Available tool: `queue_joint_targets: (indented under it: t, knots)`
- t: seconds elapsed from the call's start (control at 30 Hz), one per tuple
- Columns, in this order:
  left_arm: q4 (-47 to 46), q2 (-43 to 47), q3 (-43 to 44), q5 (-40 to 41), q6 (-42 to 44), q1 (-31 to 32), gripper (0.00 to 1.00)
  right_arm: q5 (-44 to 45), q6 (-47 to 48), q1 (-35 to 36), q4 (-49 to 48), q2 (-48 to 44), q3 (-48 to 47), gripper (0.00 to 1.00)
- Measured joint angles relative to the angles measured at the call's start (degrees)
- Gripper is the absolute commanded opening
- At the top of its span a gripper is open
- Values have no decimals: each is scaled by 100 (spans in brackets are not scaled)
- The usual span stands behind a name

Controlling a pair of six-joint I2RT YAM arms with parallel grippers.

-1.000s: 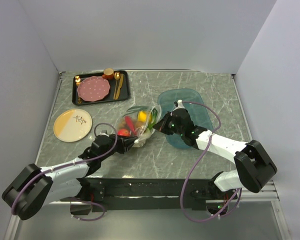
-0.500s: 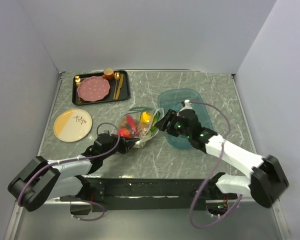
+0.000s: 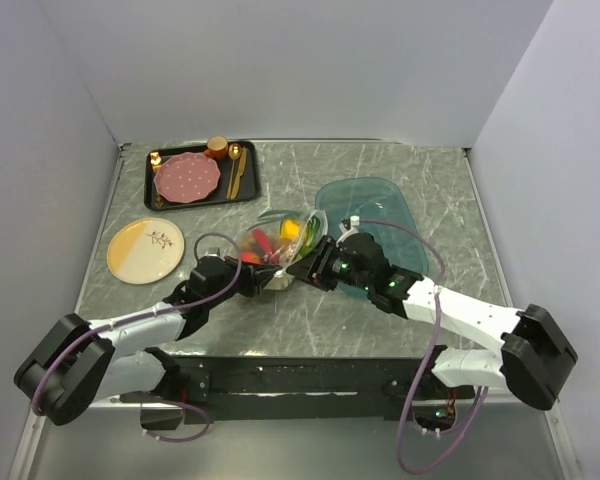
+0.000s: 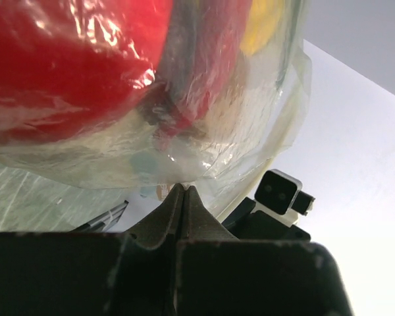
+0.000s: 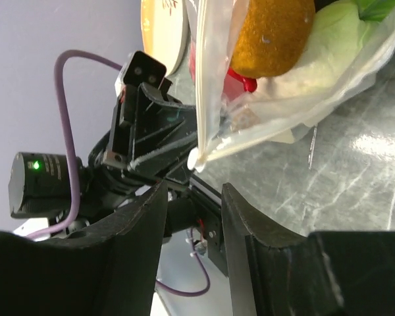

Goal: Place the food in the zip-top bag and seal the zipper
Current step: Zip the zipper food storage bag at the center of the board.

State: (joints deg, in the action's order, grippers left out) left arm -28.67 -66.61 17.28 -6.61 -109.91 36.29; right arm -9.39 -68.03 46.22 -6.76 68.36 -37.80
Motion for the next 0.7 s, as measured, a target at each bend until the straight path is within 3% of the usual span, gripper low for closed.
queue_joint_targets:
  t: [0.4,0.7]
  knots:
    - [-175,-372,-2,-177,48,0,1,-39,-179,219,-352,761,-17,44]
    - [-415,-560,0,-284,61,0,1,-7,-203,229,-457,789,-20,44]
